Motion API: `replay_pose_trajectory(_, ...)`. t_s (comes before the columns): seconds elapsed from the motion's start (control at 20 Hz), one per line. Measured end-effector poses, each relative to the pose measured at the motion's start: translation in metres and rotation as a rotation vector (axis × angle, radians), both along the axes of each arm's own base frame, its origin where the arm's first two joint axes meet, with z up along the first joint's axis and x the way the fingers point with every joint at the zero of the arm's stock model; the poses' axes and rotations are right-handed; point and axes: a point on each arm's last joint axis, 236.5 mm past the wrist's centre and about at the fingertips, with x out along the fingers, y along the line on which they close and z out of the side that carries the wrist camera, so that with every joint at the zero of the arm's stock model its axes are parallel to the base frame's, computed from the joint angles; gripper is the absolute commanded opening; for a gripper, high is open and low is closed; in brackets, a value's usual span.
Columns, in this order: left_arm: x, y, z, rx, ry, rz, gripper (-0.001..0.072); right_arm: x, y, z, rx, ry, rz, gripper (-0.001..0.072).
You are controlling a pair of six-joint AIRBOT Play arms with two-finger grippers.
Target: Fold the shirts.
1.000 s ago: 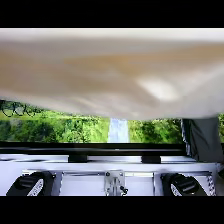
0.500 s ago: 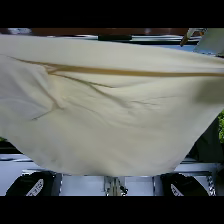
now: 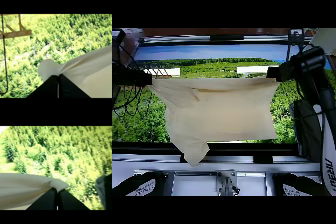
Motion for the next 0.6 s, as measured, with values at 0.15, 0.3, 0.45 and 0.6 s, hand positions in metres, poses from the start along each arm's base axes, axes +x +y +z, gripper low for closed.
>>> replay_pose_trajectory(0.15, 0.016, -0.004, -0.046, -0.059, 0.105, 0.066, 0.0032, 0.025, 0.017, -0.037, 0.071, 0.004, -0.023, 0.0063)
replay_pose_trajectory(0.3, 0.016, -0.017, -0.087, -0.133, 0.236, 0.101, 0.0325, 0.032, 0.038, -0.072, 0.139, 0.063, -0.007, 0.0319)
replay_pose_trajectory(0.45, 0.001, -0.035, -0.114, -0.214, 0.377, 0.105, 0.0677, 0.028, 0.064, -0.092, 0.242, 0.131, 0.058, 0.0504)
replay_pose_trajectory(0.6, -0.025, -0.027, -0.122, -0.244, 0.504, 0.127, 0.0675, 0.014, 0.053, -0.084, 0.3, 0.189, 0.089, 0.0505)
